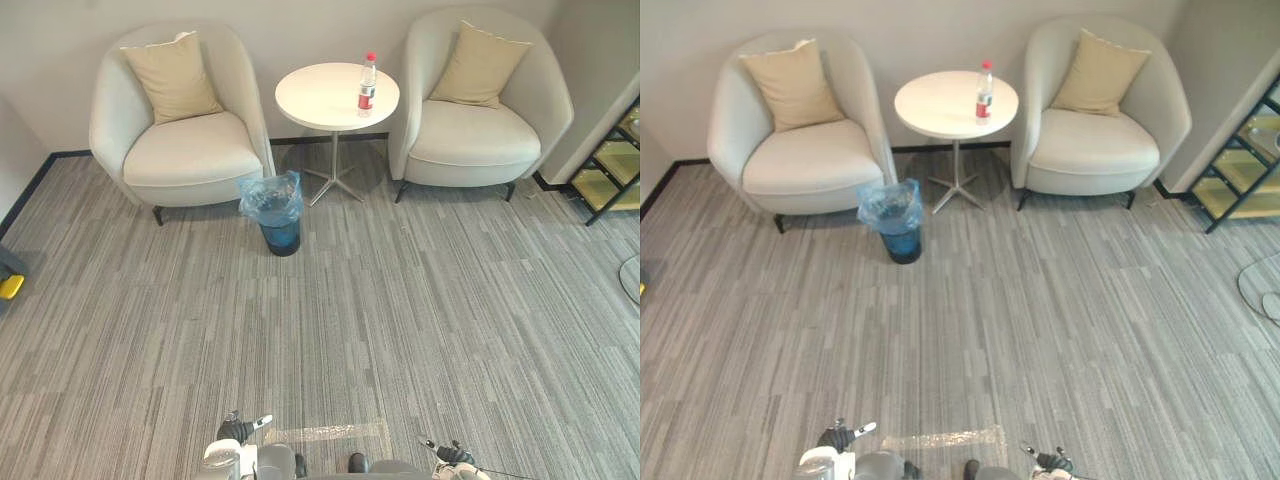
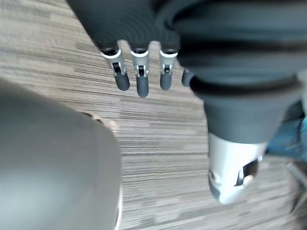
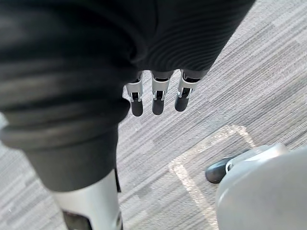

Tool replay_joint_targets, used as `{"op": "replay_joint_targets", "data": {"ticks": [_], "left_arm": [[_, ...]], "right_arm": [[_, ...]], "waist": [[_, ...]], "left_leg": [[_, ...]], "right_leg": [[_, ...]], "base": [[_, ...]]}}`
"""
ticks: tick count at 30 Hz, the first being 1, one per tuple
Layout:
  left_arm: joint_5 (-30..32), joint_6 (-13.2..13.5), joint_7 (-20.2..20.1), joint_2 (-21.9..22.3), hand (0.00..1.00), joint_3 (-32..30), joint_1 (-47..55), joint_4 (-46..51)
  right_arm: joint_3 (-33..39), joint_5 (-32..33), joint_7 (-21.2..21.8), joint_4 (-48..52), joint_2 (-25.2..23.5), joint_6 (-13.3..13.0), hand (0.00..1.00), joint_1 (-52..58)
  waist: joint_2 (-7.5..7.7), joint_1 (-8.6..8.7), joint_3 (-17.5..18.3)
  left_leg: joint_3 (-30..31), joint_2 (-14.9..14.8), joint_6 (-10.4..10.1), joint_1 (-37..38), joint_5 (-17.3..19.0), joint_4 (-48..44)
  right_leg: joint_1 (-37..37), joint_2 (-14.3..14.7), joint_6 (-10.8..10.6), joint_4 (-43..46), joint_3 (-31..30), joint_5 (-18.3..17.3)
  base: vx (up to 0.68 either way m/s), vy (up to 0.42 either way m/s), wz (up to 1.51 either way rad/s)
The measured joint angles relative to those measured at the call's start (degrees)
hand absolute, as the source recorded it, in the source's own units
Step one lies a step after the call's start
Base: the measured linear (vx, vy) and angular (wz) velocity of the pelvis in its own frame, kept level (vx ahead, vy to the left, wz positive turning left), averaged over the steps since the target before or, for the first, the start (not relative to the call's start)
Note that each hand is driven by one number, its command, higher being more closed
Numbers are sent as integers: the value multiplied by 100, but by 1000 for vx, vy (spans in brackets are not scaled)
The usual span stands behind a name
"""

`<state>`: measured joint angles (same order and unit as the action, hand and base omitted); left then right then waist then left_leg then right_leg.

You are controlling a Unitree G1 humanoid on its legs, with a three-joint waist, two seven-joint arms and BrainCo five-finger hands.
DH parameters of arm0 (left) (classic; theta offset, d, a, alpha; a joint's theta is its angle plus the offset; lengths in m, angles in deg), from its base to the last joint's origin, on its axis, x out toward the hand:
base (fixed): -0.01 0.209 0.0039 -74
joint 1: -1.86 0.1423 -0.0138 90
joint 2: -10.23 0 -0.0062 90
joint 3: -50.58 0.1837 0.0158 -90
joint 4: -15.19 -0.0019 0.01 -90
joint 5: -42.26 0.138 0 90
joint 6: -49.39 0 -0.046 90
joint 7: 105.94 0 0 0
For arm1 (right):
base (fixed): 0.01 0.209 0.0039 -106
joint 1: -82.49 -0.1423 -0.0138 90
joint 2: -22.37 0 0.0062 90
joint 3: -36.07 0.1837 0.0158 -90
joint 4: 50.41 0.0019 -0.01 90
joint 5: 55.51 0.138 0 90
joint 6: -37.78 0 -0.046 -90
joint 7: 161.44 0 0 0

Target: Gather rubbish on tea table into small bin, then transfer packed bag to large trash can.

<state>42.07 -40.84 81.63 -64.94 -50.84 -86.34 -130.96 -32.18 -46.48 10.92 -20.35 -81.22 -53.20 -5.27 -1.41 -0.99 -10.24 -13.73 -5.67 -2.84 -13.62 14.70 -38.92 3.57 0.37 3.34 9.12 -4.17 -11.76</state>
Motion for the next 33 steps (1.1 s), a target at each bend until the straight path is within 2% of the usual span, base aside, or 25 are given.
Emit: {"op": "replay_joint_targets", "data": {"ticks": [2, 3, 4, 5, 7, 9, 10, 11, 12, 13, 14, 16, 17, 19, 20, 21, 22, 23, 24, 27, 28, 29, 30, 31, 33], "left_arm": [[1, 8, 1, 8, 0, 7, 1, 41], [3, 9, 1, 25, 0, 10, 3, 42], [-3, 5, 2, 65, 0, 21, 19, 31], [4, 11, 2, 66, 0, 33, 19, -13], [8, 1, -1, -45, 0, 150, 11, -20], [7, -6, 8, -44, 0, 105, 12, -10], [12, -15, 5, -36, 0, 126, 30, -11], [14, -29, 2, -37, 0, 138, 48, -14], [15, -30, 4, -46, 0, 143, 67, -15], [13, -41, 4, -45, 0, 162, 62, -24], [13, -47, 3, -28, 0, 238, 41, -25], [11, -49, 3, -16, 0, 240, 30, -49], [10, -54, 4, 4, 0, 237, -14, -68], [11, -52, 2, 18, 0, 239, 7, -95], [12, -49, 0, 20, 0, 242, 7, -104], [13, -38, -2, -14, 0, 270, 2, -158], [15, -37, 0, -67, 0, 256, 4, -176], [15, -37, 6, -20, 0, 192, -39, -262], [15, -51, 1, 112, 0, 142, -27, -357], [23, -47, -3, 230, 0, 74, -36, -365], [14, -42, 6, 232, 0, -61, -39, -257], [12, -38, 10, 219, 0, -64, -50, -161], [11, -16, 4, 198, 0, -61, -48, -104], [7, -8, 4, 179, 0, -49, -33, -4], [-14, 3, 1, 108, 0, 30, -5, 95]], "right_arm": [[3, 1, -17, 1, -7, 2, 0, -7], [3, 0, -19, 4, -4, 2, 0, -7], [6, -1, -23, 2, 13, 2, 0, 1], [31, -2, -26, -17, 10, 14, 0, 3], [62, -11, -13, -28, -135, 30, 0, 10], [46, -51, -11, 48, -197, 53, 0, 26], [-31, -134, 4, 81, -192, 53, 0, 26], [-160, -232, 15, 208, -190, 44, 0, 30], [-237, -236, 20, 318, -204, 38, 0, 48], [-292, -237, 25, 447, -211, 25, 0, 80], [-292, -239, 27, 557, -208, 2, 0, 122], [-290, -266, 27, 546, -193, 0, 0, 107], [-278, -321, 28, 539, -191, 0, 0, 111], [-274, -413, 38, 536, -191, -9, 0, 97], [-273, -434, 41, 528, -190, -12, 0, 75], [-275, -448, 40, 461, -192, -7, 0, 39], [-276, -449, 44, 374, -227, -3, 0, 51], [-243, -447, 56, 258, -184, -5, 0, -17], [-243, -447, 66, 249, -85, 6, 0, -65], [-207, -445, 79, 216, -12, 30, 0, -98], [-245, -438, 73, 238, -11, 41, 0, -49], [-317, -423, 54, 297, -27, 28, 0, -19], [-359, -409, 31, 288, -20, 29, 0, -3], [-397, -382, -1, 264, -23, 42, 0, 31], [-365, -222, -16, 263, -47, 44, 0, -3]], "waist": [[7, -37, 1], [-11, -57, 11], [-94, -96, 58], [-49, -173, 107], [125, -197, 241], [198, -280, 227], [184, -275, 240], [178, -265, 231], [188, -244, 226], [191, -195, 223], [175, -181, 216], [130, -193, 183], [140, -173, 176], [137, -149, 178], [139, -120, 177], [191, -77, 207], [328, -72, 271], [212, -127, 265], [2, -124, 303], [-187, -105, 270], [-120, -91, 204], [-93, -96, 100], [-98, -160, 65], [-74, -236, 57], [-16, -252, 41]], "left_leg": [[30, 142, -17, -121, -89, 922], [103, 210, -83, -122, -284, 1476], [370, 257, -142, -74, -696, 2309], [393, 359, 38, 9, -1100, 2433], [213, 568, 257, -28, -744, 2270], [-96, 625, 397, 287, -575, 2210], [-235, 652, 461, 593, -432, 2280], [-347, 692, 489, 910, -323, 2384], [-374, 729, 497, 1118, -291, 2455], [-380, 738, 459, 1377, -251, 2538], [-354, 719, 457, 1775, -250, 2745], [-331, 696, 456, 2091, -251, 2974], [-306, 645, 450, 2420, -247, 3170], [-255, 515, 450, 2624, -247, 3198], [-177, 476, 449, 2667, -247, 3190], [29, 484, 395, 2703, -220, 3189], [169, 577, 314, 2765, -173, 3189], [340, 499, 100, 2868, -45, 3186], [426, 320, 56, 2855, -64, 3110], [584, 116, -187, 2525, -217, 2057], [693, -35, -347, 1973, -458, 709], [716, -240, -367, 1369, -851, -633], [646, -410, -322, 1039, -742, -1301], [523, -574, -264, 576, -549, -1761], [255, -547, -191, 53, -345, -1351]], "right_leg": [[46, -158, -102, -49, -123, -97], [42, -198, -167, -54, -204, -155], [48, -193, -262, -98, -305, -236], [75, -274, -328, -150, -470, -310], [25, -506, -500, 39, -581, -402], [-179, -601, -675, 866, -664, -530], [-447, -596, -953, 1794, -640, -534], [-908, -604, -1434, 2946, -576, -334], [-1194, -629, -1691, 3715, -548, -197], [-1515, -649, -1758, 4495, -355, -115], [-1908, -805, -1551, 5006, 131, -147], [-2088, -995, -1279, 4996, 576, -289], [-2209, -1148, -1030, 4638, 999, -437], [-2341, -1117, -870, 3729, 1287, -410], [-2374, -1055, -792, 3239, 1322, -289], [-2344, -907, -662, 2312, 1182, 190], [-2346, -876, -390, 1744, 1054, 964], [-2335, -810, -385, 1883, 1118, 664], [-2273, -684, -341, 1847, 1172, 565], [-1874, -512, -261, 1621, 1275, 361], [-1575, -496, -277, 1465, 1363, 210], [-1223, -474, -230, 1323, 1453, 103], [-997, -445, -153, 1216, 1512, 18], [-694, -423, -122, 1029, 1611, -40], [-305, -433, -219, 703, 1689, -29]], "base": [[202, 143, -40], [255, 199, -48], [310, 248, -60], [414, 308, -60], [438, 248, -46], [320, 138, -60], [383, 172, -73], [452, 212, -58], [443, 190, -28], [516, 150, -11], [440, 82, -6], [332, 9, 2], [366, -63, 10], [322, -98, 17], [287, -153, 35], [393, -229, 40], [499, -301, 23], [501, -297, -6], [479, -274, -17], [358, -216, 5], [362, -257, 37], [256, -192, 36], [217, -145, 26], [218, -106, 17], [246, -68, 11]]}}
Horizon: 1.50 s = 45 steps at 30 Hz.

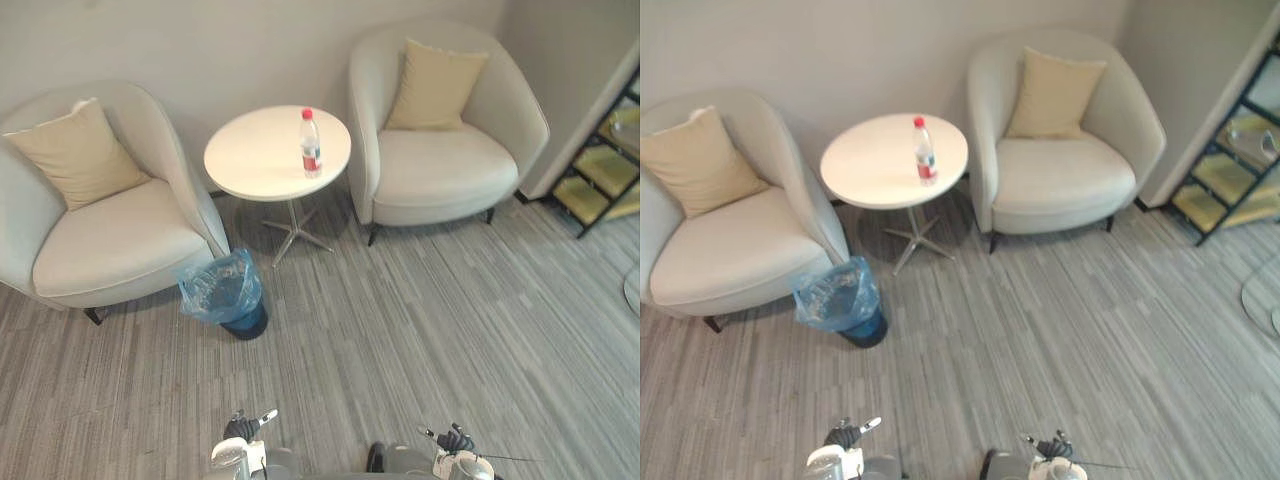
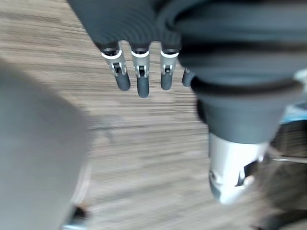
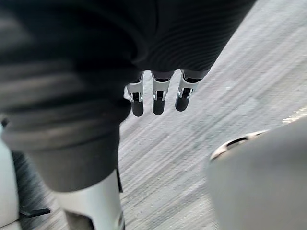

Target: Gather rubbish on tea table into small bin, then transfer packed bag to large trash can.

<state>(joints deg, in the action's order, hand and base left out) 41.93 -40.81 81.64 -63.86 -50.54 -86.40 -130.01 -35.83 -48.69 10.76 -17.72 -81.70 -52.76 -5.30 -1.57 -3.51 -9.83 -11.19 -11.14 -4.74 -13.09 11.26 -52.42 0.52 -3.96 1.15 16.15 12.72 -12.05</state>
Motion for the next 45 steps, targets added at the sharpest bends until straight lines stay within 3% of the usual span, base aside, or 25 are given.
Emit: {"op": "replay_joint_targets", "data": {"ticks": [2, 3, 4, 5, 8, 11, 13, 16, 17, 19, 21, 23, 24, 25, 26, 28, 30, 32, 34, 36, 37, 38, 39, 41, 45], "left_arm": [[-157, 40, -4, -12, 0, -1, 18, 71], [-176, 51, 5, -15, 0, 34, 21, 71], [-206, 64, 8, -37, 0, 145, 47, 55], [-214, 80, 7, -85, 0, 210, 42, 19], [-91, 64, -6, -267, 0, 207, -57, -57], [-90, 50, -5, -254, 0, 233, -46, -176], [-48, -12, -22, -299, 0, 343, -43, -201], [39, -54, -31, -289, 0, 377, 9, -314], [41, -56, -30, -291, 0, 375, -5, -372], [42, -55, -32, -270, 0, 374, -18, -400], [44, -54, -32, -237, 0, 350, -5, -397], [78, -44, -28, -263, 0, 282, 74, -391], [102, -36, -30, -279, 0, 193, 99, -386], [117, -44, -21, -117, 0, 77, 97, -407], [130, -26, -20, 81, 0, 23, 135, -391], [143, -24, -30, 137, 0, 30, 108, -351], [132, -22, -26, 142, 0, 33, 111, -246], [125, -12, -18, 113, 0, 38, 153, -133], [120, -10, -17, 75, 0, 40, 155, -101], [63, 1, -6, 65, 0, 75, 153, -108], [58, 1, -7, 42, 0, 158, 131, -133], [55, 2, -12, 38, 0, 210, 119, -170], [26, 11, -12, 22, 0, 201, 120, -179], [26, 41, -24, -133, 0, 312, 104, -262], [31, 54, -39, -206, 0, 327, 55, -303]], "right_arm": [[-8, 49, -12, 7, -24, 2, 0, -39], [-7, 56, -11, 5, -38, 4, 0, -42], [2, 50, -11, -2, -31, -1, 0, -62], [3, 41, -7, -87, -23, -5, 0, -106], [-14, -1, 0, -214, -219, 7, 0, -158], [-24, -20, 17, -211, -179, 5, 0, -87], [-73, -75, 60, -122, -190, -6, 0, -82], [-190, -229, 97, 161, -161, -45, 0, 16], [-199, -236, 103, 185, -153, -50, 0, 10], [-184, -236, 111, 174, -123, -61, 0, 2], [-149, -227, 124, 159, -80, -66, 0, -16], [-133, -226, 140, 76, -91, -74, 0, -3], [-121, -199, 149, 8, -108, -84, 0, 16], [-102, -196, 173, 10, -27, -91, 0, -57], [-106, -200, 181, -23, 59, -84, 0, -96], [-101, -215, 188, -7, 98, -68, 0, -92], [-102, -201, 137, -11, 104, -59, 0, -51], [-139, -179, 96, -12, 82, -51, 0, 17], [-140, -178, 93, -19, 51, -46, 0, 14], [-141, -176, 94, -60, 48, -49, 0, 3], [-142, -177, 91, -80, 62, -48, 0, 3], [-146, -177, 92, -100, 89, -46, 0, 6], [-149, -179, 89, -140, 88, -45, 0, 11], [-139, -181, 92, -269, 43, -45, 0, 10], [-139, -191, 95, -284, -21, -46, 0, 16]], "waist": [[6, -24, -25], [19, -25, -14], [-11, -37, -17], [1, -91, -8], [394, -138, 84], [358, -152, 134], [353, -97, 123], [268, 18, 97], [273, 61, 97], [237, 107, 82], [170, 148, 41], [246, 182, 60], [337, 209, 92], [127, 256, 77], [-51, 208, 185], [-197, 213, 206], [-223, 204, 189], [-176, 124, 159], [-135, 113, 140], [-127, 79, 137], [-131, 80, 139], [-148, 75, 146], [-112, 39, 139], [40, 37, 197], [177, 14, 150]], "left_leg": [[-329, 187, 51, -345, 77, 1343], [-357, 380, -12, -270, -31, 2255], [-288, 555, -86, -88, -418, 3581], [-126, 646, 132, -12, -1107, 3977], [-351, 964, 563, 60, -909, 3893], [-528, 1126, 697, 518, -568, 4002], [-535, 1297, 670, 1088, -358, 4313], [-460, 1336, 619, 1925, -91, 4508], [-394, 1302, 603, 2256, -81, 4701], [-269, 1192, 603, 2433, -79, 4794], [-80, 1018, 490, 2584, 12, 4830], [260, 977, 263, 2751, 252, 4818], [414, 1017, 162, 2837, 400, 4786], [549, 857, 115, 2949, 487, 4726], [608, 682, 107, 2828, 485, 4365], [716, 478, 62, 2197, 464, 3251], [641, 208, -142, 1619, 351, 2037], [251, 9, -113, 1309, 367, 1486], [-109, 8, -71, 1052, 396, 1545], [-296, 198, -57, 959, 382, 2358], [-302, 368, -62, 944, 207, 3192], [-284, 482, -66, 970, -425, 4001], [-310, 529, 17, 1033, -588, 4098], [-395, 716, 123, 1300, -628, 4416], [-558, 902, 306, 1552, -509, 4482]], "right_leg": [[315, -13, -105, -340, -4, -9], [420, -25, -156, -474, -9, -12], [566, 7, -224, -676, -55, -18], [672, 65, -297, -845, -226, -28], [799, -264, -438, -966, -551, -42], [476, -440, -542, 259, -1011, -82], [-541, -641, -1211, 2734, -1283, 238], [-1234, -863, -985, 4115, -929, 56], [-1504, -898, -819, 3992, -643, -187], [-1748, -829, -694, 3295, -395, -266], [-1891, -570, -592, 2146, -462, -103], [-1785, -216, -544, 769, -1281, 590], [-1757, -175, -547, 668, -1523, 946], [-1716, -60, -416, 980, -1363, 743], [-1639, -30, -347, 996, -1228, 502], [-1413, -15, -219, 824, -929, 373], [-1056, 15, -99, 590, -652, 296], [-614, 60, -2, 308, -472, 214], [-346, 45, -10, 54, -427, 203], [-208, -38, -66, -120, -412, 221], [-150, -85, -153, -182, -418, 218], [-109, -95, -244, -215, -421, 183], [-79, -116, -295, -221, -486, 176], [165, -200, -450, -608, -551, 286], [292, -351, -481, -537, -710, 282]], "base": [[320, 28, -2], [364, 77, -8], [396, 120, -31], [540, 176, -43], [489, 137, -30], [416, 177, -21], [394, 185, -10], [404, 72, 10], [383, -2, 24], [358, -80, 42], [363, -166, 57], [386, -275, 70], [413, -324, 64], [385, -309, 56], [452, -343, 46], [361, -303, 58], [261, -221, 65], [240, -162, 45], [228, -91, 16], [158, 26, -4], [180, 99, 3], [198, 122, -4], [234, 143, -7], [264, 141, -7], [170, 139, -14]]}}
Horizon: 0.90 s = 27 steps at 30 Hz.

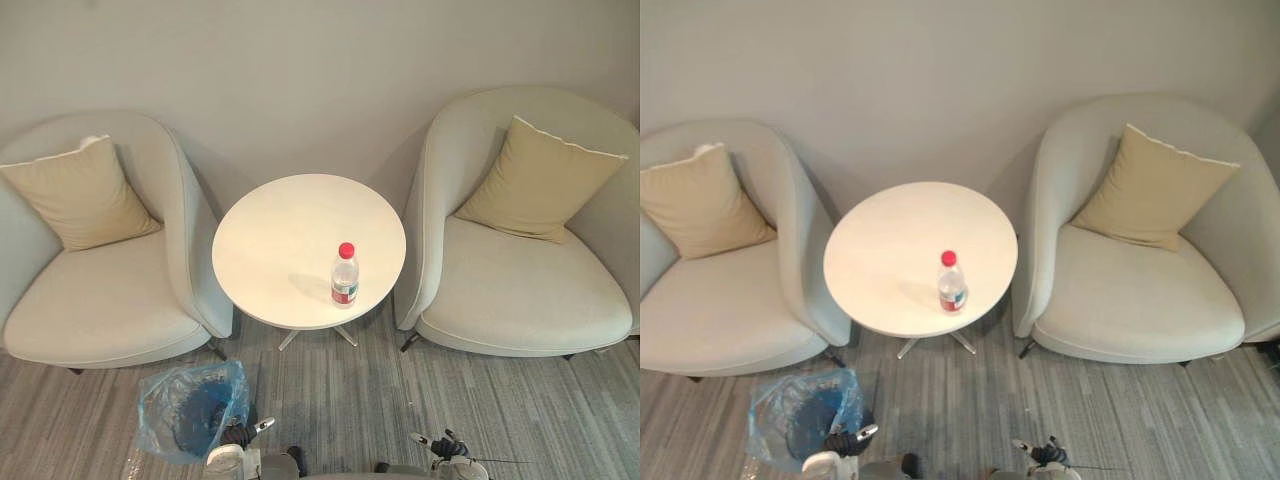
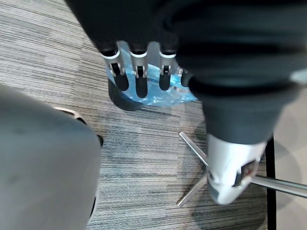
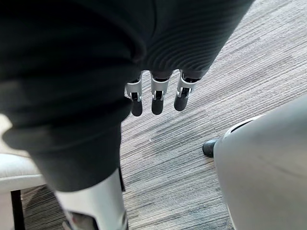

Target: Gather rubbish on tea table into small bin, then transfer packed bag to large trash can.

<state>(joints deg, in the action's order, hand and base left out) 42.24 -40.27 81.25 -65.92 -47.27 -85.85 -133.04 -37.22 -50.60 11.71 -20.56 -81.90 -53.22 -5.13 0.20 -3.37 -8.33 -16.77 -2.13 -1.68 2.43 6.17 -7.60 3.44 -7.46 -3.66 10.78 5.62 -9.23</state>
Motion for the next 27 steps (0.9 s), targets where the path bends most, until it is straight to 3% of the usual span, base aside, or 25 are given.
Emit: {"op": "replay_joint_targets", "data": {"ticks": [3, 5, 6, 8, 9, 10, 11, 13, 17, 22, 27], "left_arm": [[0, -2, -12, 11, 0, 123, -17, -94], [-3, -16, -12, -81, 0, 165, 2, -97], [-3, -16, -11, -88, 0, 163, 11, -95], [4, -14, -12, -87, 0, 156, 10, -92], [0, -11, -8, -62, 0, 56, 25, -89], [1, -9, -8, -48, 0, 12, 32, -81], [0, 1, -9, -43, 0, -159, 52, -61], [7, 0, 9, 130, 0, -319, 61, -91], [58, -8, 18, 258, 0, -459, 82, -94], [97, -6, 27, 224, 0, -394, 76, -89], [100, 0, 37, 63, 0, -212, 63, -78]], "right_arm": [[-39, -29, 11, 19, 55, -5, 0, -12], [-91, -28, 18, 130, 38, -56, 0, 3], [-136, -31, 18, 133, 42, -62, 0, 15], [-196, -32, 20, 167, 27, -64, 0, 27], [-214, -33, 20, 206, 7, -66, 0, 25], [-218, -33, 20, 206, 5, -67, 0, 27], [-229, -39, 22, 191, -59, -66, 0, 45], [-216, -29, 26, 166, 4, -68, 0, 75], [-195, -24, 0, 145, 71, -69, 0, 164], [-175, -40, -9, 138, 66, -67, 0, 212], [-402, -29, -79, 275, 50, -77, 0, 216]], "waist": [[-63, 21, -11], [8, 95, -26], [32, 105, -26], [46, 108, -25], [38, 130, -29], [41, 129, -27], [203, 111, 13], [-28, 101, 128], [-148, 77, 152], [-113, 75, 199], [28, 53, 182]], "left_leg": [[-21, 135, 97, 420, 88, 393], [67, 241, 160, 698, 197, 369], [130, 253, 169, 772, 233, 350], [331, 252, 172, 831, 272, 351], [527, 221, 139, 850, 288, 327], [583, 212, 109, 832, 306, 301], [703, 248, 11, 800, 367, 220], [825, 22, -96, 641, 432, 110], [977, -237, -260, 668, 447, 126], [1346, -205, -302, 545, 366, 138], [1588, -80, -253, 288, 145, 150]], "right_leg": [[-631, -158, -257, 1691, -173, -166], [-1243, -405, -368, 3206, -262, -241], [-1302, -446, -345, 3378, -242, -356], [-1393, -488, -258, 3291, -185, -511], [-1424, -447, -204, 2810, -192, -519], [-1409, -413, -169, 2583, -210, -454], [-1319, -284, -64, 1872, -463, -56], [-1014, -110, -58, 1302, -373, -102], [-565, 139, -13, 672, -76, -72], [-360, 89, -11, 398, 314, -47], [-335, -17, -33, 166, 516, 110]], "base": [[75, 117, -15], [144, 75, 29], [170, 17, 54], [132, -35, 60], [180, -78, 60], [209, -130, 71], [126, -124, 41], [167, -184, 26], [108, -132, 11], [31, -55, 47], [-47, 10, 31]]}}
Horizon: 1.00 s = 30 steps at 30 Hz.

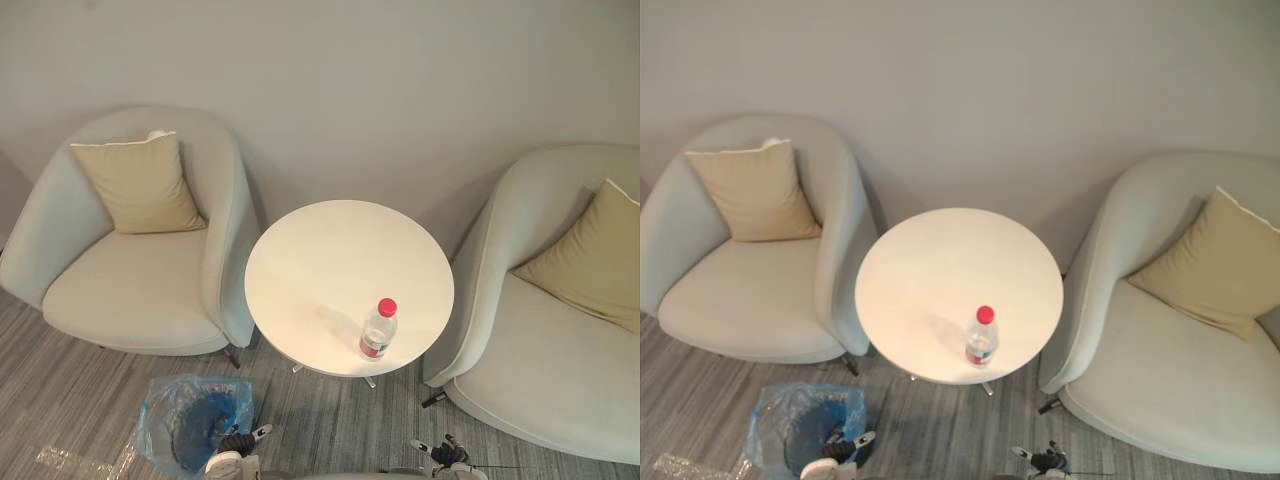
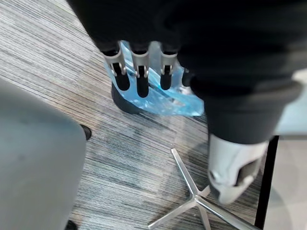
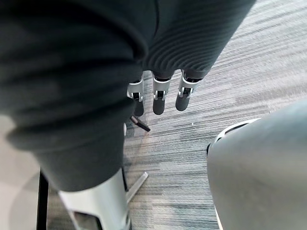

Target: Gather rubbish on tea table into small bin, then transfer packed bag to large trash can.

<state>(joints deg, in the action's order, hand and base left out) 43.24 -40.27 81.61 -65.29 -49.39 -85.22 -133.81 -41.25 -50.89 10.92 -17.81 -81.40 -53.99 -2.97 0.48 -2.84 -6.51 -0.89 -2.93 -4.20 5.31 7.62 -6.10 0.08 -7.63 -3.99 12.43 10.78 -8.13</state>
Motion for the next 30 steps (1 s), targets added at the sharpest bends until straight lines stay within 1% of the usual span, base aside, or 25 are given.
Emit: {"op": "replay_joint_targets", "data": {"ticks": [2, 3, 5, 7, 8, 10, 11, 13, 17, 21, 23, 26, 30], "left_arm": [[1, 3, 4, -38, 0, 98, -4, 4], [5, 7, 9, -46, 0, 128, 1, 0], [28, 14, 11, -82, 0, 283, 5, -4], [29, 17, 10, -110, 0, 351, 9, 0], [35, 23, 8, -126, 0, 448, 11, 14], [109, 48, 5, -172, 0, 510, 33, 43], [120, 52, 6, -182, 0, 550, 40, 49], [172, 65, 1, -224, 0, 677, 56, 53], [320, 121, -1, -230, 0, 779, 59, 50], [413, 152, -1, -242, 0, 894, 59, 43], [454, 156, 0, -246, 0, 944, 59, 41], [456, 156, 4, -254, 0, 992, 59, 36], [459, 161, 3, -252, 0, 998, 55, 37]], "right_arm": [[-145, -2, -23, 366, 15, -55, 0, 54], [-224, -2, -27, 652, 24, -65, 0, 147], [-378, -8, -26, 1264, 45, -165, 0, 277], [-527, -10, -24, 1761, 98, -174, 0, 413], [-673, -24, -15, 2254, 161, -188, 0, 567], [-889, -253, 43, 3038, 288, -270, 0, 806], [-914, -264, 57, 3194, 305, -294, 0, 844], [-975, -521, 117, 3732, 324, -410, 0, 1015], [-1071, -864, 197, 4170, 432, -493, 0, 1164], [-1070, -993, 186, 4497, 473, -580, 0, 1175], [-1070, -1134, 106, 4551, 472, -669, 0, 1105], [-1070, -1140, -57, 4549, 471, -670, 0, 1065], [-1072, -1131, -186, 4523, 471, -667, 0, 829]], "waist": [[17, 3, 2], [20, 5, -1], [7, 27, 2], [11, 37, -1], [20, 47, -6], [18, 52, -6], [18, 56, -6], [16, 94, 4], [-21, 111, 23], [-64, 126, 50], [-94, 131, 70], [-107, 137, 77], [-117, 134, 82]], "left_leg": [[18, 26, 10, -45, -83, 14], [16, 37, 19, -42, -134, 62], [28, 26, 8, -17, -209, 245], [27, 21, -2, -19, -273, 350], [16, 25, 5, -25, -320, 412], [-8, 27, 10, -41, -323, 455], [-11, 28, 15, -37, -329, 468], [-2, 28, 34, -38, -337, 520], [4, 32, 36, -44, -340, 555], [64, 46, 17, -39, -388, 585], [135, 61, 19, -36, -387, 583], [244, 76, 23, -8, -384, 580], [306, 76, 24, -51, -384, 577]], "right_leg": [[0, -16, 1, -94, 22, 96], [0, -23, -2, -109, 8, 119], [-9, -13, -10, -177, 25, 156], [-49, -13, -14, -187, 26, 190], [-75, -15, -24, -208, 15, 235], [-85, -7, -38, -289, -24, 273], [-89, -5, -38, -297, -41, 279], [-91, 13, -51, -375, -100, 327], [-63, 61, -72, -537, -207, 396], [11, 85, -50, -688, -176, 520], [24, 87, -41, -736, -155, 539], [205, 88, -34, -911, -62, 559], [218, 98, -24, -984, -39, 572]], "base": [[-84, 8, 8], [-115, 2, 2], [-168, -7, 6], [-117, -6, 5], [-100, -5, 0], [-111, 3, -8], [-92, 7, -9], [-48, 3, -6], [-2, 5, -5], [98, 12, 5], [106, 7, 8], [83, 5, 17], [24, -4, 8]]}}
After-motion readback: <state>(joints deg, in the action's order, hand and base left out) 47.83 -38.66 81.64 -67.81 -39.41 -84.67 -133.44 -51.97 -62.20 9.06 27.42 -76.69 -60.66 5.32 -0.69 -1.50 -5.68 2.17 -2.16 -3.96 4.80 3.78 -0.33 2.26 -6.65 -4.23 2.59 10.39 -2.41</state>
